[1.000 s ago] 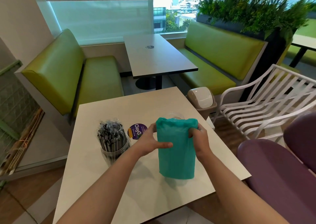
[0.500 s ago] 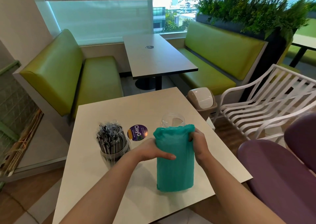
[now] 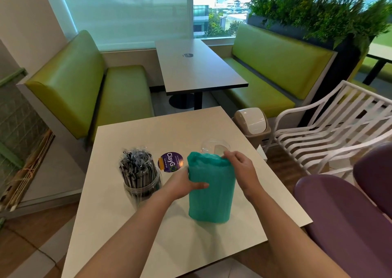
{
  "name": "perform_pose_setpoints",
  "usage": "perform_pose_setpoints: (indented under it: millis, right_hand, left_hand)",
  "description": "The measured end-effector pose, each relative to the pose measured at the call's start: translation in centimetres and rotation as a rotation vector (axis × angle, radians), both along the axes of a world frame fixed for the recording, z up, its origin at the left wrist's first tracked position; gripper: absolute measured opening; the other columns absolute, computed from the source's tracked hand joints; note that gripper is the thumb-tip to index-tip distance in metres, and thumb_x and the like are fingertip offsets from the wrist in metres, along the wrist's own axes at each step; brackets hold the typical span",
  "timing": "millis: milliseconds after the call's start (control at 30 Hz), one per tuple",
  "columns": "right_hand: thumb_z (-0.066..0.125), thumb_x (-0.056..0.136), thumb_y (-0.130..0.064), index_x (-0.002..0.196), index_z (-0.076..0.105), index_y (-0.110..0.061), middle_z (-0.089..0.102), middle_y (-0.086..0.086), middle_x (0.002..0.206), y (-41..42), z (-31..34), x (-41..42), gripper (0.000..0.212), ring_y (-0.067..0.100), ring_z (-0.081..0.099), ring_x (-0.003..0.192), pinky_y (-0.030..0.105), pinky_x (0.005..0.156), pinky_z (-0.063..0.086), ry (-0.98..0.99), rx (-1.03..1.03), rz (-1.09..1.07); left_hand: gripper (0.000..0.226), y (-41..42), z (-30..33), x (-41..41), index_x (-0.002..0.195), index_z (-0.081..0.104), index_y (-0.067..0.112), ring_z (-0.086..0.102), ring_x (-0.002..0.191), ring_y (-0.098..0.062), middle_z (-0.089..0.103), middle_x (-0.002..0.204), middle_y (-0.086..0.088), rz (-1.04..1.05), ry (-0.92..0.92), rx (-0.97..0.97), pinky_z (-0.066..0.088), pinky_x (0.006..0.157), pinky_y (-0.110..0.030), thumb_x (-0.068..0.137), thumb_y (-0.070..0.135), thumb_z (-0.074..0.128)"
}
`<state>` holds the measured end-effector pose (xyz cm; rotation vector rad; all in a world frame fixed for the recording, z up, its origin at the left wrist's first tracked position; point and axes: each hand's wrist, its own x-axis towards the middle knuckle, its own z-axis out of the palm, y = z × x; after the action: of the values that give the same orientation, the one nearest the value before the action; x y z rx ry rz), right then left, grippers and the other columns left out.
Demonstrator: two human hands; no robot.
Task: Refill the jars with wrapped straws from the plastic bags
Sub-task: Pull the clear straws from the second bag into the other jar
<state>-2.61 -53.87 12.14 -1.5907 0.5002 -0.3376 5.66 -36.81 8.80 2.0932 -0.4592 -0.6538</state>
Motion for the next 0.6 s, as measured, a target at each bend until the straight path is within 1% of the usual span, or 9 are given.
perform_pose_setpoints:
  millis: [67,133,233,267,333,400,467,533,600]
  right_hand:
    - [0.063,0.091,-0.023,0.103,0.064,-0.011,0.062,0.002,0.098,-0.3,0.0,0.0,0.016,0.017,0.057,0.093,0.019,0.07,0.044,0.027,-0.08,0.054]
    - [0.063,0.091,-0.018,0.106,0.064,-0.02,0.059,0.0,0.106,-0.4,0.1,-0.1,0.015,0.013,0.057,0.097,0.015,0.07,0.045,0.056,-0.138,0.127]
    - [0.063,0.091,-0.018,0.099,0.07,-0.026,0.052,-0.003,0.114,-0.1,0.5,-0.3,0.013,0.006,0.05,0.102,0.011,0.076,0.043,0.063,-0.213,0.19]
    - [0.064,0.091,-0.019,0.097,0.072,-0.027,0.051,-0.003,0.114,0.0,0.6,-0.3,0.013,0.006,0.049,0.105,0.011,0.078,0.043,0.066,-0.239,0.205]
    - [0.066,0.089,-0.022,0.1,0.071,-0.028,0.049,-0.003,0.116,0.1,0.9,-0.1,0.014,0.008,0.049,0.108,0.011,0.082,0.044,0.078,-0.29,0.235]
    - [0.068,0.089,-0.023,0.105,0.07,-0.026,0.049,-0.004,0.116,0.2,0.8,0.0,0.017,0.01,0.049,0.111,0.013,0.086,0.044,0.09,-0.335,0.236]
    - [0.067,0.089,-0.03,0.108,0.07,-0.024,0.049,-0.005,0.117,0.4,0.7,0.1,0.02,0.011,0.049,0.114,0.014,0.088,0.043,0.094,-0.357,0.209]
    - [0.067,0.085,-0.045,0.113,0.069,-0.023,0.048,-0.007,0.119,0.6,0.6,0.1,0.035,0.009,0.045,0.116,0.016,0.091,0.042,0.101,-0.362,0.193]
    - [0.069,0.079,-0.052,0.12,0.066,-0.022,0.046,-0.009,0.121,0.7,0.6,0.1,0.05,0.008,0.038,0.117,0.024,0.098,0.041,0.111,-0.465,0.208]
  left_hand:
    - [0.062,-0.1,-0.4,0.1,0.131,0.051,0.026,0.061,0.106,-0.011,0.065,0.124,0.006,0.002,-0.035,0.046,0.05,0.085,-0.025,0.078,0.039,0.079]
    - [0.067,0.0,-0.9,0.1,0.137,0.046,0.026,0.061,0.111,-0.014,0.063,0.127,0.004,0.024,-0.033,0.065,0.051,0.089,-0.031,0.08,0.042,0.077]
    - [0.066,-0.1,-1.3,0.0,0.139,0.041,0.027,0.058,0.109,-0.013,0.061,0.13,0.005,0.067,0.008,-0.002,0.05,0.077,-0.031,0.083,0.037,0.075]
    - [0.066,-0.1,-1.3,-0.1,0.139,0.041,0.028,0.057,0.108,-0.012,0.061,0.13,0.005,0.081,0.014,-0.022,0.05,0.075,-0.03,0.083,0.035,0.075]
    - [0.068,-0.2,-1.4,0.0,0.139,0.04,0.028,0.056,0.107,-0.011,0.061,0.127,0.004,0.124,0.016,-0.06,0.05,0.078,-0.033,0.082,0.032,0.077]
    - [0.07,-0.3,-1.3,0.0,0.14,0.041,0.026,0.056,0.107,-0.013,0.061,0.122,0.003,0.173,0.013,-0.084,0.05,0.085,-0.032,0.081,0.028,0.079]
    - [0.068,-0.4,-0.9,0.0,0.139,0.044,0.023,0.055,0.105,-0.013,0.058,0.12,0.006,0.211,0.022,-0.127,0.048,0.087,-0.031,0.08,0.022,0.079]
    - [0.064,-0.4,-0.5,0.1,0.139,0.047,0.019,0.054,0.108,-0.014,0.057,0.131,0.003,0.223,0.038,-0.209,0.049,0.09,-0.032,0.082,0.018,0.077]
    - [0.062,-0.4,0.1,0.1,0.14,0.047,0.018,0.051,0.115,-0.013,0.053,0.137,0.002,0.209,-0.016,-0.256,0.045,0.092,-0.03,0.085,0.019,0.075]
